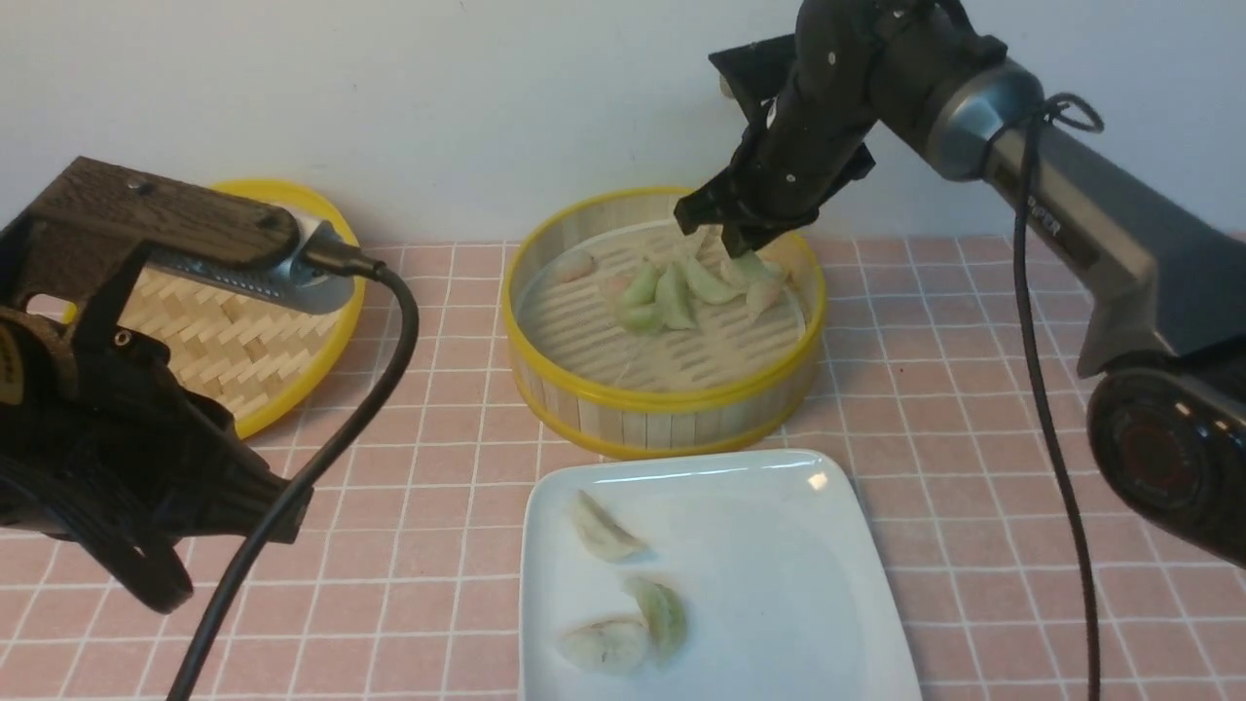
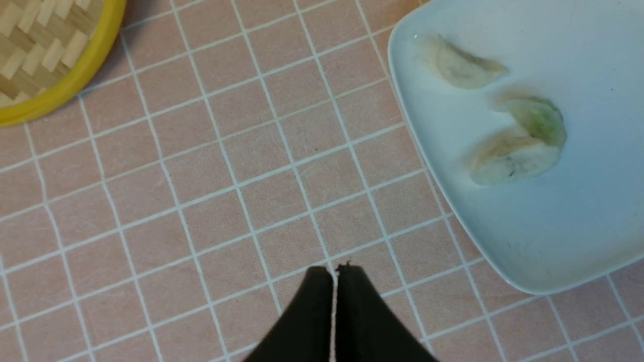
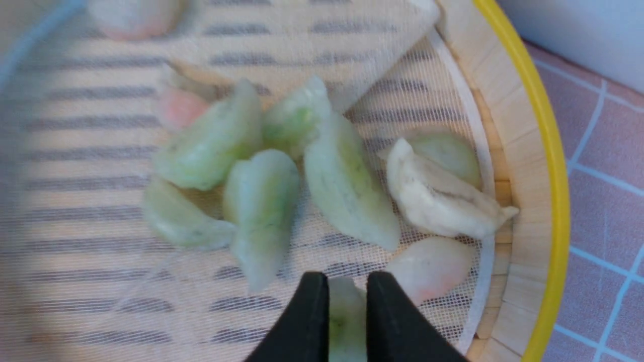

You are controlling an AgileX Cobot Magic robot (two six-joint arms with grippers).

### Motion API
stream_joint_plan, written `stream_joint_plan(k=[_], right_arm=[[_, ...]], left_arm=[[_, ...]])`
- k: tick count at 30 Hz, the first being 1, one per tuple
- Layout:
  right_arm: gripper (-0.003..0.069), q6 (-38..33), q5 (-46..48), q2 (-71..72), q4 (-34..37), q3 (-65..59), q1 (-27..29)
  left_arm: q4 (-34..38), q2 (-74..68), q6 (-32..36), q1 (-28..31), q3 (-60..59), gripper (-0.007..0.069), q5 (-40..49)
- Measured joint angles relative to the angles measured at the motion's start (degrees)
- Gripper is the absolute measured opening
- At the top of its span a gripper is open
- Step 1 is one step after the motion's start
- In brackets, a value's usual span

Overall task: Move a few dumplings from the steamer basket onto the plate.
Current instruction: Use the right arm to put the dumpling into the plate

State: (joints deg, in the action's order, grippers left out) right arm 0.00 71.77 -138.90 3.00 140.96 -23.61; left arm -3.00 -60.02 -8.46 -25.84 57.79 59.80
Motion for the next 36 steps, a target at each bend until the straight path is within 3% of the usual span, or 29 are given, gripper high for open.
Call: stream_joint_plan(k=[6, 14, 20, 24, 27, 28, 29, 31, 33, 36], right_arm=[[0.007, -0.8, -0.1, 9.4, 2.1, -9.9, -1.3], [0.007, -2.2, -0.1, 30.6, 8.1, -42.7, -5.6], [0.0078, -2.2, -7.8, 30.4, 10.3, -58.2, -9.8], [0.0173, -2.2, -12.9, 27.4, 10.5, -60.5, -10.3], [0.033, -2.0, -16.0, 26.6, 10.5, -60.7, -10.3], [0.034, -2.0, -16.1, 26.6, 10.5, -60.6, -10.3], [0.0404, -1.6, -15.7, 26.6, 10.5, -60.1, -10.3], [0.0461, -1.3, -12.6, 27.0, 9.4, -58.3, -10.3], [0.0457, -0.9, -7.8, 28.6, 7.8, -56.2, -10.3], [0.0342, 1.4, -3.1, 34.5, 4.6, -54.6, -10.3]], left_arm=[[0.0, 0.0, 0.0, 0.0, 0.0, -0.0006, 0.0], [0.0, 0.0, 0.0, 0.0, 0.0, -0.0006, -0.1], [0.0, 0.0, 0.0, 0.0, 0.0, -0.0006, -0.2], [0.0, 0.0, 0.0, 0.0, 0.0, -0.0006, -0.2], [0.0, 0.0, 0.0, 0.0, 0.0, -0.0006, -0.2], [0.0, 0.0, 0.0, 0.0, 0.0, -0.0006, -0.2], [0.0, 0.0, 0.0, 0.0, 0.0, -0.0006, -0.2], [0.0, 0.0, 0.0, 0.0, 0.0, -0.0006, -0.2], [0.0, 0.0, 0.0, 0.0, 0.0, -0.0006, -0.2], [0.0, 0.0, 0.0, 0.0, 0.0, -0.0006, -0.2]])
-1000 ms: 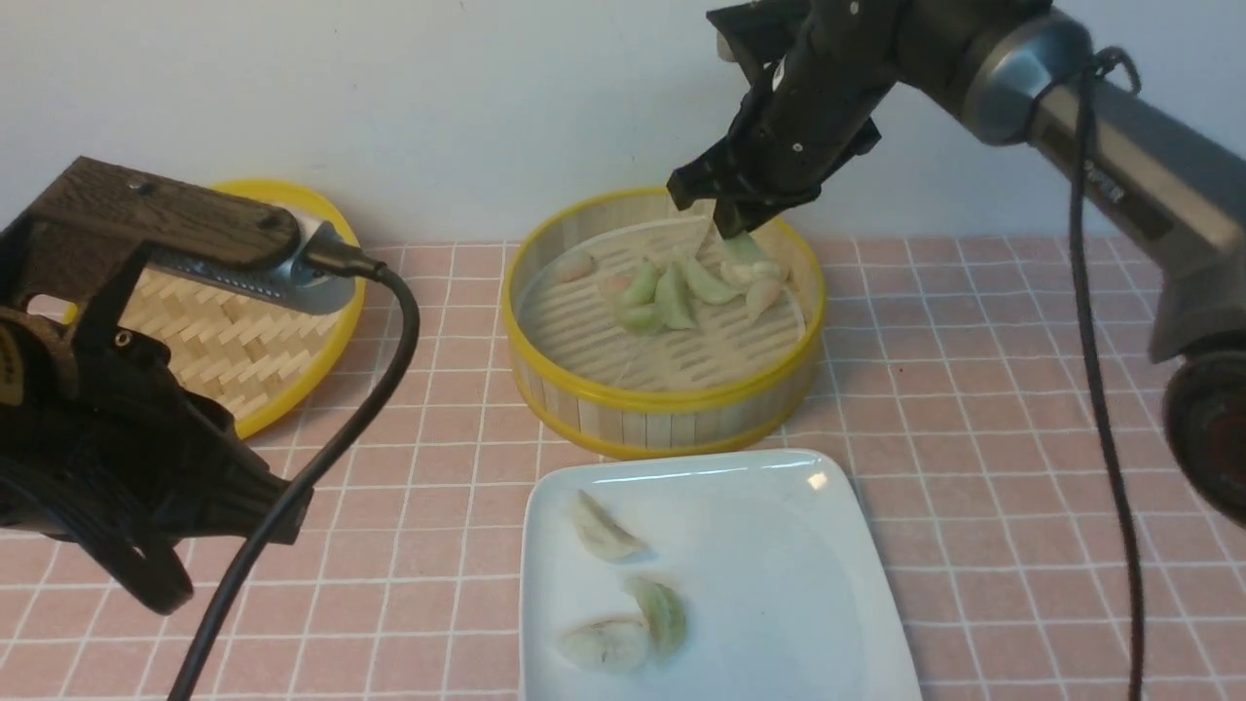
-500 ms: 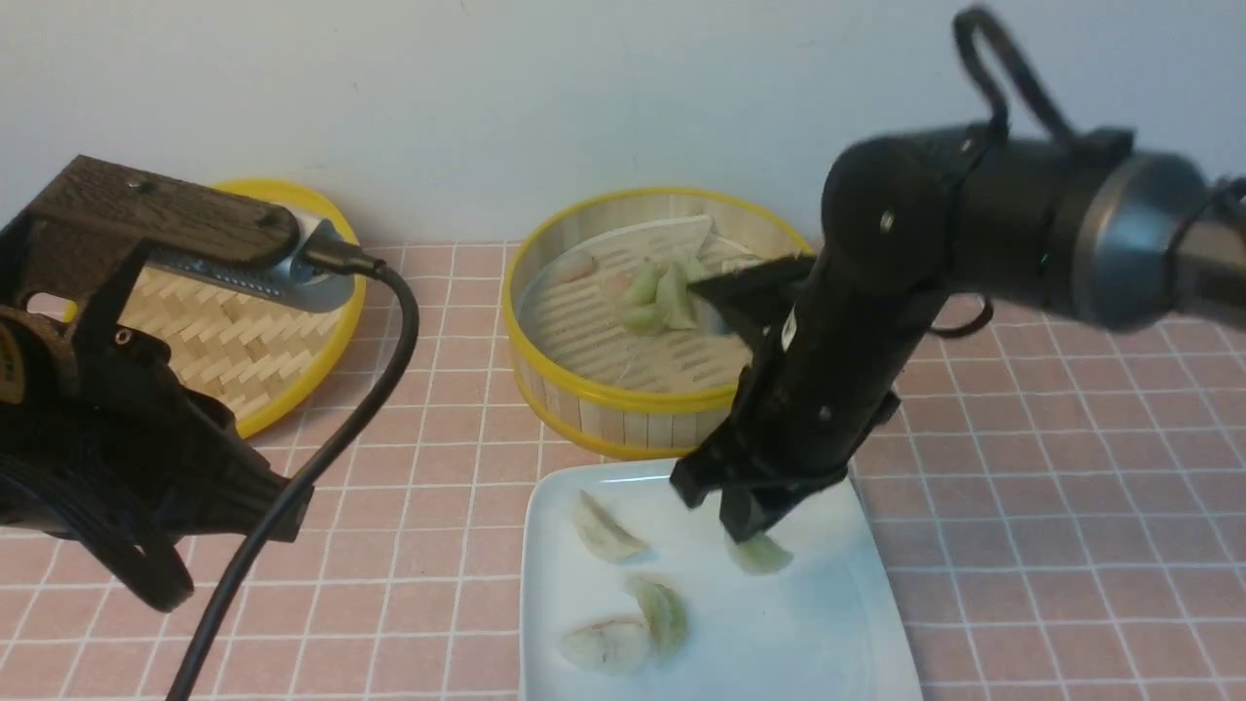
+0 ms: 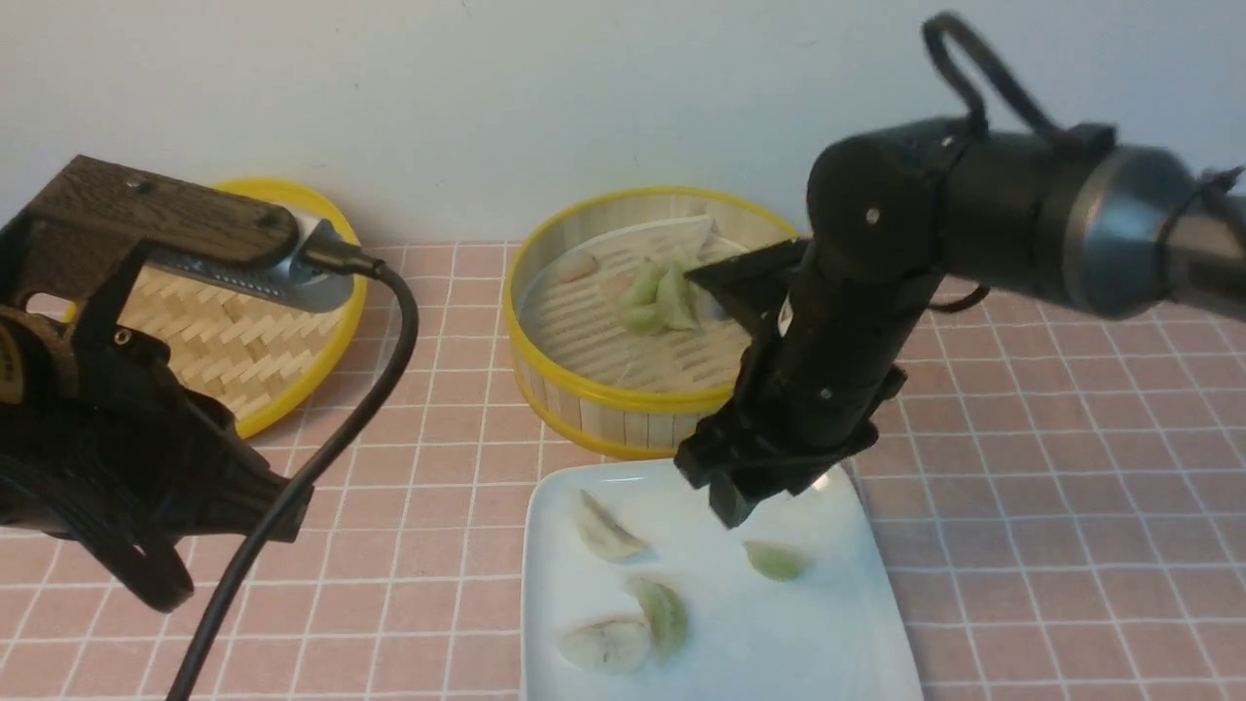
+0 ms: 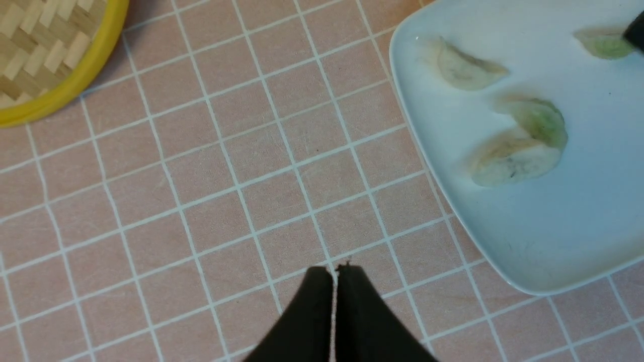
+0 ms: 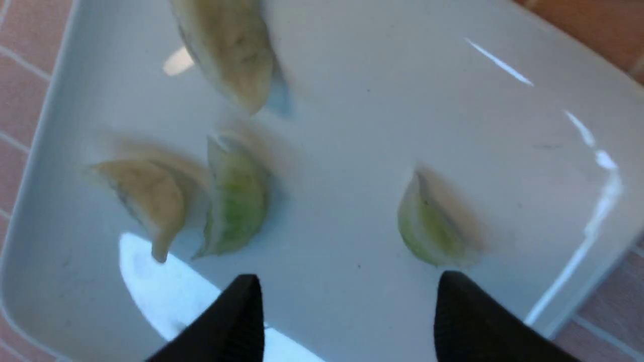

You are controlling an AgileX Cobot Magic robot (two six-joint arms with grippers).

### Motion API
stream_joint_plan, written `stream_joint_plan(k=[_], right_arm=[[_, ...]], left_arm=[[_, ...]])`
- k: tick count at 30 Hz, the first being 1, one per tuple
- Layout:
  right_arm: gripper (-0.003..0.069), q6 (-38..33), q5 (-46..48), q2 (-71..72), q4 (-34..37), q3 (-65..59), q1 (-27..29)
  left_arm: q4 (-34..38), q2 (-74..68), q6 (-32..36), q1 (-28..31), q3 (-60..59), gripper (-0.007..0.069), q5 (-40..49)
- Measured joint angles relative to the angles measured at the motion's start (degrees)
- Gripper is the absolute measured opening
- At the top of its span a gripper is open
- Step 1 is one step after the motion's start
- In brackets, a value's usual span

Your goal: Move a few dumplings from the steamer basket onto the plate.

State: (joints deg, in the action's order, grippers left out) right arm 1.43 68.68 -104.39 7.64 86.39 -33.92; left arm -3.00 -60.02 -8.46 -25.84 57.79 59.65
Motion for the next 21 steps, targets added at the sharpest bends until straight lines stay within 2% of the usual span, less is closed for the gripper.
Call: stream_joint_plan(k=[3, 6, 10, 15, 21], right_arm=[[0.0169, 2.7, 1.1, 8.3, -2.8, -0.2, 0.0], [0.0029, 6.6, 1.1, 21.4, -5.2, -3.5, 0.0], [-0.0009, 10.5, -5.1, 41.5, -7.6, -13.5, 0.0], [-0.0013, 13.2, -23.2, 69.1, -8.9, -32.9, 0.0], [-0.0015, 17.2, -35.9, 97.2, -13.2, -53.6, 0.0]], left_arm=[[0.1, 0.0, 0.0, 0.0, 0.0, -0.0006, -0.3], [0.4, 0.0, 0.0, 0.0, 0.0, -0.0006, -1.8], [1.7, 0.1, 0.0, 0.0, 0.0, -0.0006, -4.7], [4.4, 1.3, 0.0, 0.0, 0.0, -0.0006, -7.9], [5.8, 1.9, 0.0, 0.0, 0.0, -0.0006, -13.3]])
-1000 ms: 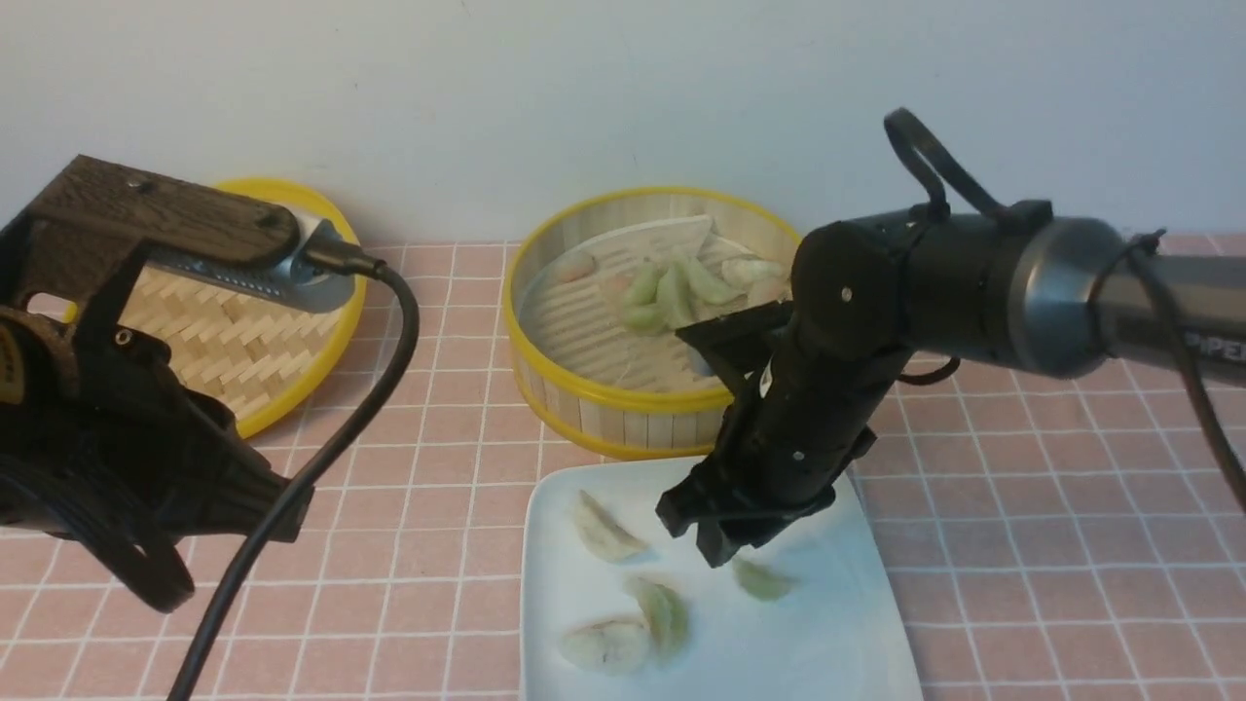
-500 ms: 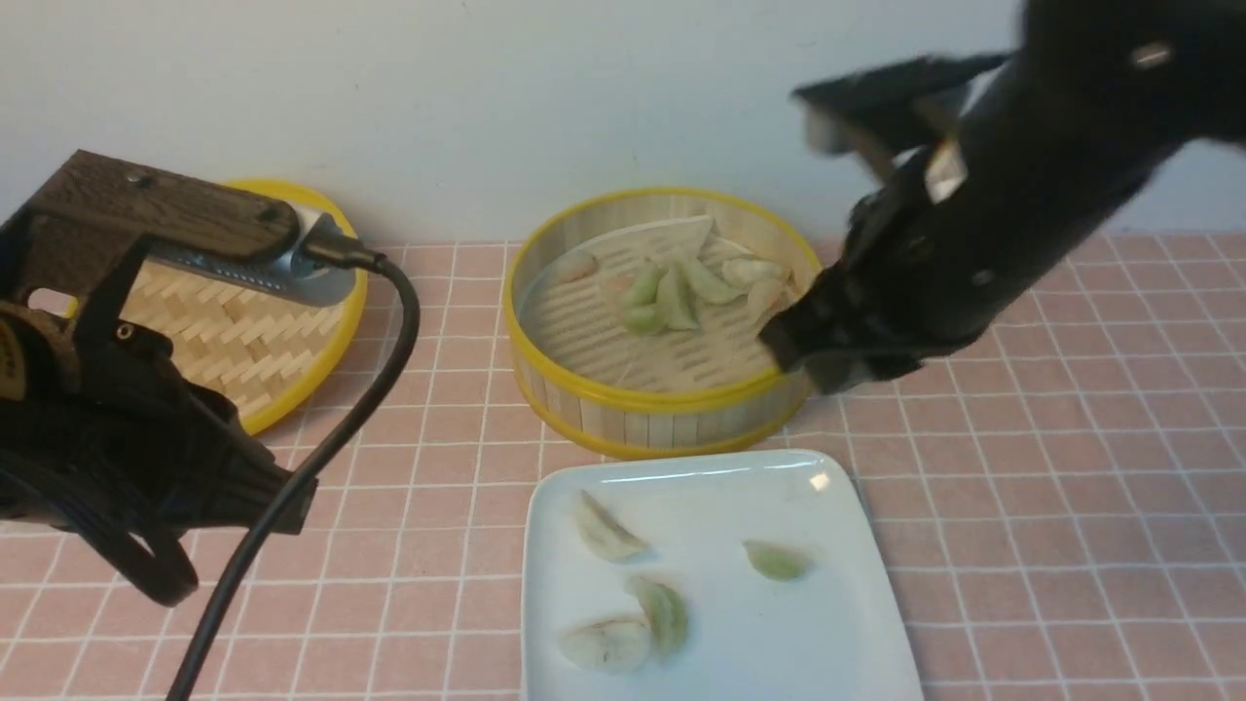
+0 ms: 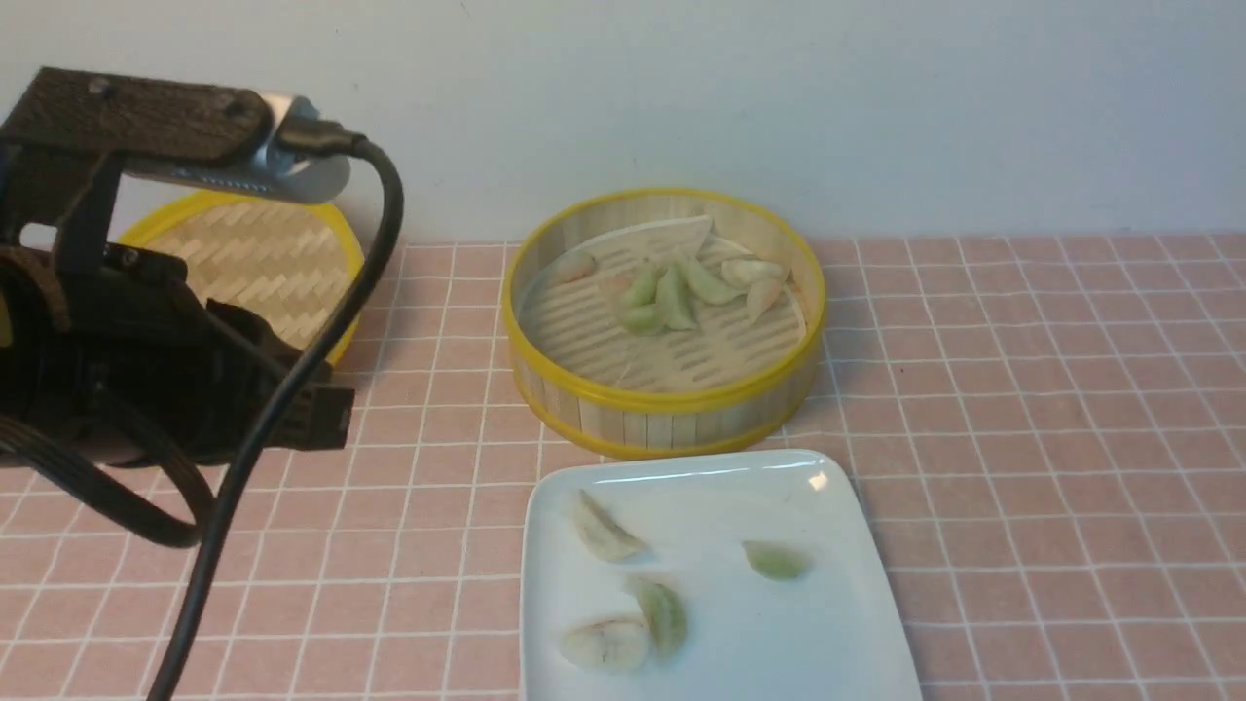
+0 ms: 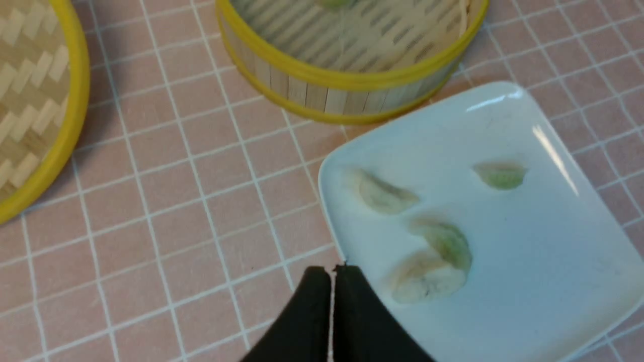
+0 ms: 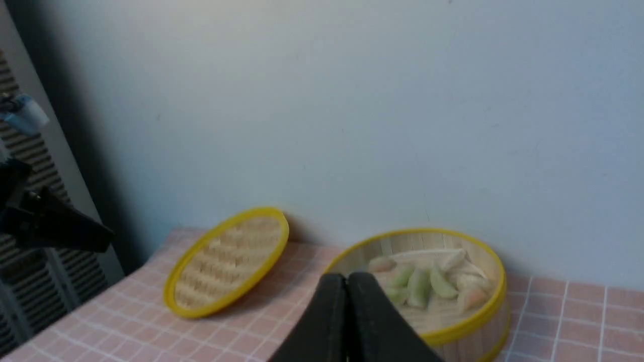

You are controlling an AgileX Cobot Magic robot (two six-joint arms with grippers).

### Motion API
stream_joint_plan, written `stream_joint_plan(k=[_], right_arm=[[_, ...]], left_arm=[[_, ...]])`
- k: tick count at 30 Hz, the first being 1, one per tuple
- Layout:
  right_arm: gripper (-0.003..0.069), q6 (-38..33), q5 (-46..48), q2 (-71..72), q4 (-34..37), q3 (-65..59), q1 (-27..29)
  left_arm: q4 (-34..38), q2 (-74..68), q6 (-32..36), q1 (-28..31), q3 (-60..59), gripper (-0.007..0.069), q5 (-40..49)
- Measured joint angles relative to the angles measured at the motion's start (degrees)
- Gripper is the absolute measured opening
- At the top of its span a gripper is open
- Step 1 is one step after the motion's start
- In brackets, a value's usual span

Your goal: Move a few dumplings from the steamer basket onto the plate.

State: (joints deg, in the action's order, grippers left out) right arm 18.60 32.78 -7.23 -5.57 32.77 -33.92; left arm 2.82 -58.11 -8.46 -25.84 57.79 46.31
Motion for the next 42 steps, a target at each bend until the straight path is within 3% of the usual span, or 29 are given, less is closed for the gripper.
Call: stream_joint_plan(k=[3, 11, 22, 28, 42], right_arm=[[-0.0015, 3.4, -0.4, 7.6, -3.3, -5.7, 0.0], [-0.0015, 4.8, 1.8, 8.2, -8.5, -7.0, -0.1], [-0.0015, 4.5, 2.1, 8.2, -9.0, -7.0, -0.1], [-0.0015, 4.5, 2.1, 8.2, -9.0, -7.0, -0.1], [-0.0015, 4.3, 2.1, 8.2, -9.0, -7.0, -0.1]], left_arm=[[0.2, 0.2, 0.0, 0.2, -0.1, -0.0006, -2.7], [3.3, 6.8, 0.0, -0.1, -0.1, -0.0006, -4.0], [2.7, 36.8, 0.0, -0.1, -9.3, -0.0006, -6.5], [2.8, 46.4, -0.9, -0.1, -15.2, -0.0006, -6.5], [2.8, 47.7, -0.4, -0.1, -16.0, -0.0006, -6.3]])
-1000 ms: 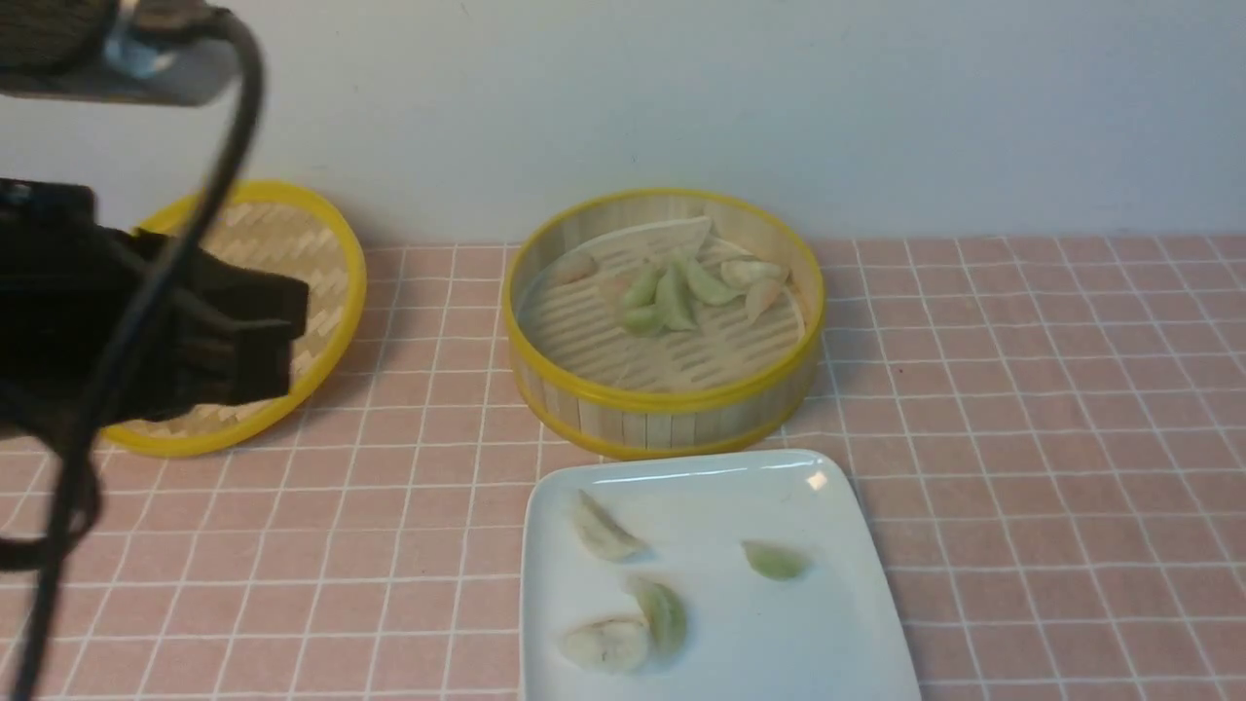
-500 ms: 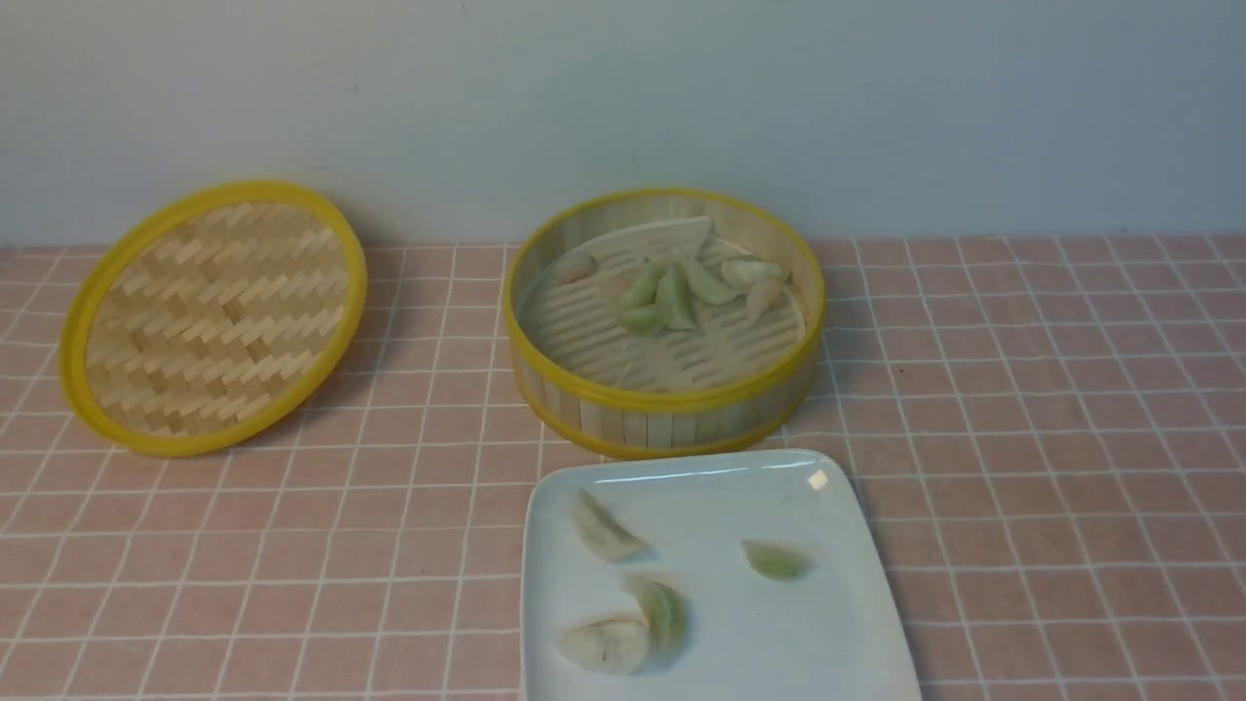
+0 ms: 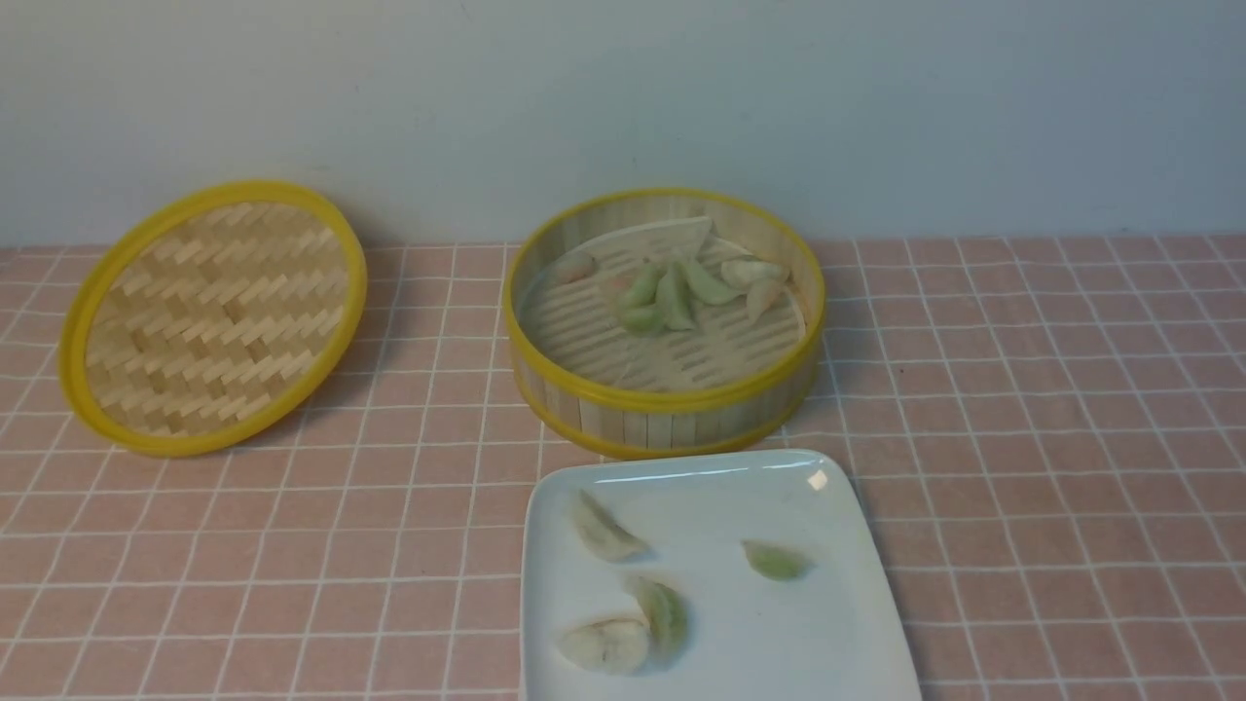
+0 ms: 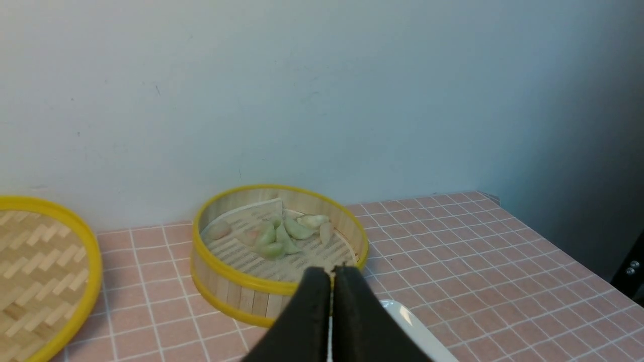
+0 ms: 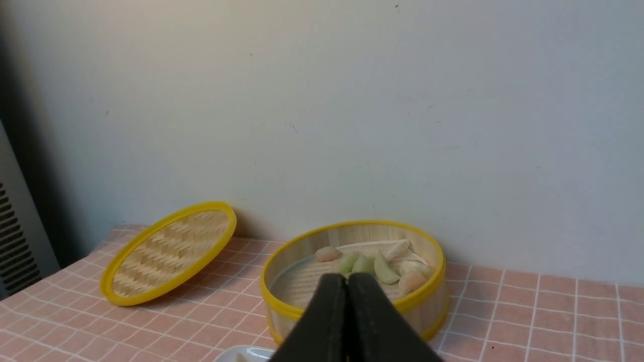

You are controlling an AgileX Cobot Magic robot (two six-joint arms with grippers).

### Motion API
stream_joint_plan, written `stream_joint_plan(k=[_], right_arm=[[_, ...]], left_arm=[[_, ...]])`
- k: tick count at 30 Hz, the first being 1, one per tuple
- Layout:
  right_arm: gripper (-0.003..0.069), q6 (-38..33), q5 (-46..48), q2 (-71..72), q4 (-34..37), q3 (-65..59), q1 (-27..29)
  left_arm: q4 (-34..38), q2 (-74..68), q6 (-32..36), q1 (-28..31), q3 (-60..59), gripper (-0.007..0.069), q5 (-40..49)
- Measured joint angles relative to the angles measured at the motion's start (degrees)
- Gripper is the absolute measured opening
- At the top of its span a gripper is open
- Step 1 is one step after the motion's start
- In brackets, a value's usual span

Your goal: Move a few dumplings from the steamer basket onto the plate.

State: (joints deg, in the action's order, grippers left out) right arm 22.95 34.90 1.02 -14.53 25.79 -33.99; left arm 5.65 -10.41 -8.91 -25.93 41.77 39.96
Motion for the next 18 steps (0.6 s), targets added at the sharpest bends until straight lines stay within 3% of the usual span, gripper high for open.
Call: stream_joint_plan(k=[4, 9, 14, 18], right_arm=[[-0.0015, 0.0, 0.0, 0.0, 0.0, 0.0, 0.0], [-0.0015, 0.0, 0.0, 0.0, 0.0, 0.0, 0.0], [-0.0015, -0.1, 0.0, 0.0, 0.0, 0.0, 0.0], [-0.0015, -0.1, 0.0, 0.0, 0.0, 0.0, 0.0]], left_arm=[[-0.9, 0.0, 1.3, 0.0, -0.6, -0.0006, -1.4], [-4.7, 1.0, 5.1, 1.2, -8.3, -0.0006, -9.6], [-4.5, 6.5, 8.9, 13.1, -25.7, -0.0006, -21.7], [-4.4, 10.3, 8.9, 20.6, -37.6, -0.0006, -25.1]])
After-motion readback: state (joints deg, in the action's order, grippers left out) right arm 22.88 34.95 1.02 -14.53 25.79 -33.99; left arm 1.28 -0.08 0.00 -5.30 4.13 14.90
